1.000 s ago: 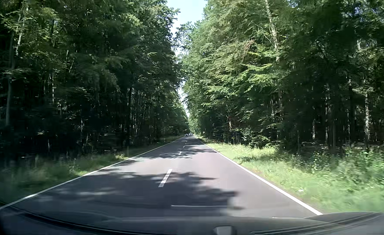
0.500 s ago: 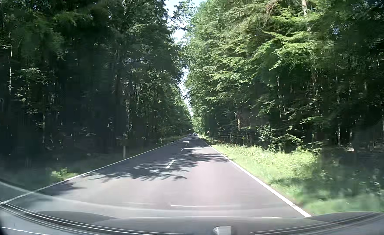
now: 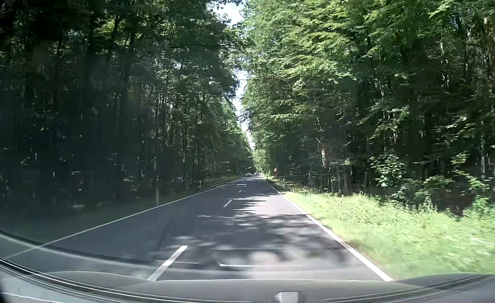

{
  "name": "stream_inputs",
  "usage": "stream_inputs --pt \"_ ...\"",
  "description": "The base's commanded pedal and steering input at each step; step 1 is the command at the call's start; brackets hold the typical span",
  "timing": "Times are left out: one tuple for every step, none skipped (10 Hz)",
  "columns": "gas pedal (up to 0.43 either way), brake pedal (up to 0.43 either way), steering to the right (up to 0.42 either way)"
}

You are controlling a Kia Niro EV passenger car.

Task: Follow the waypoints while adhering to traffic rules and regulations

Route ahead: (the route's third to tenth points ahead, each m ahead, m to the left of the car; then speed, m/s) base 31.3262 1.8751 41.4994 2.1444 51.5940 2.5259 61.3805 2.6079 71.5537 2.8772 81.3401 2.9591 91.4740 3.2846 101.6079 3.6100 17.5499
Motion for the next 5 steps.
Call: stream_inputs --pt "0.370 0.037 -0.011" --pt "0.370 0.030 -0.009" --pt "0.370 0.037 -0.007" --pt "0.370 0.030 -0.005" --pt "0.370 0.030 -0.004"
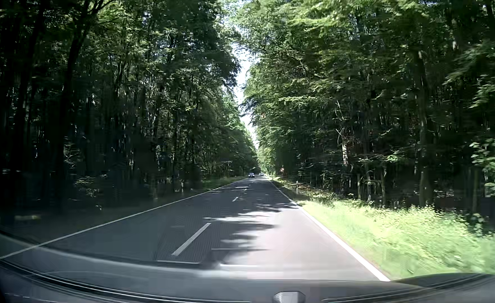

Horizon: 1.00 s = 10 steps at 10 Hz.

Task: Follow the waypoints while adhering to traffic rules and regulations

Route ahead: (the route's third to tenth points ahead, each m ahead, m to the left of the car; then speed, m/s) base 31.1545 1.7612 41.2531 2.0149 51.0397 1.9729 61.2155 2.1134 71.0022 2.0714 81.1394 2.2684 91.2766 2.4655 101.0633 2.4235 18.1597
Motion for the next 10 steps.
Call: stream_inputs --pt "0.339 0.030 -0.004" --pt "0.311 0.030 -0.003" --pt "0.280 0.030 -0.003" --pt "0.220 0.030 -0.002" --pt "0.157 0.030 -0.001" --pt "0.067 0.030 -0.001" --pt "0.000 0.030 -0.001" --pt "0.000 0.030 -0.001" --pt "0.000 0.030 -0.001" --pt "0.000 0.030 0.000"
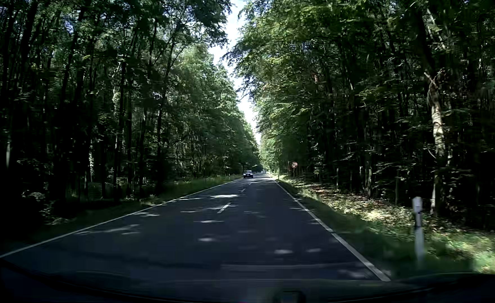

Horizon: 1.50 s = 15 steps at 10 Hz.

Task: Follow the waypoints while adhering to traffic rules and regulations

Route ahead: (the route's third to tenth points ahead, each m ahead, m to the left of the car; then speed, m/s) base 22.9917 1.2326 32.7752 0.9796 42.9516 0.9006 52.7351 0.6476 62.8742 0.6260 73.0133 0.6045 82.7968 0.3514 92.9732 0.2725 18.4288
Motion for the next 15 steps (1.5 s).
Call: stream_inputs --pt "0.000 0.030 0.000" --pt "0.000 0.030 0.000" --pt "0.000 0.030 0.000" --pt "0.000 0.030 0.000" --pt "0.000 0.030 0.000" --pt "0.000 0.030 0.000" --pt "0.000 0.030 0.000" --pt "0.000 0.030 0.000" --pt "0.000 0.030 0.000" --pt "0.000 0.030 0.000" --pt "0.000 0.030 0.000" --pt "0.000 0.030 0.000" --pt "0.000 0.030 0.000" --pt "0.000 0.030 0.000" --pt "0.000 0.030 0.000"
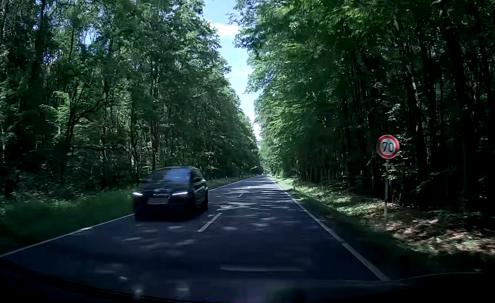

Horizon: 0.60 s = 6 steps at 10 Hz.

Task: Follow the waypoints while adhering to traffic rules and regulations

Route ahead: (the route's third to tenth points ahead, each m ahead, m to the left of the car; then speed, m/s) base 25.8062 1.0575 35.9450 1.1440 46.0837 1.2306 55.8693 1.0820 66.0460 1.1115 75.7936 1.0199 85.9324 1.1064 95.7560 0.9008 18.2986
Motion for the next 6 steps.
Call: stream_inputs --pt "0.000 0.030 0.000" --pt "0.000 0.030 0.000" --pt "0.000 0.030 0.000" --pt "0.000 0.030 0.000" --pt "0.000 0.030 0.000" --pt "0.000 0.030 0.000"
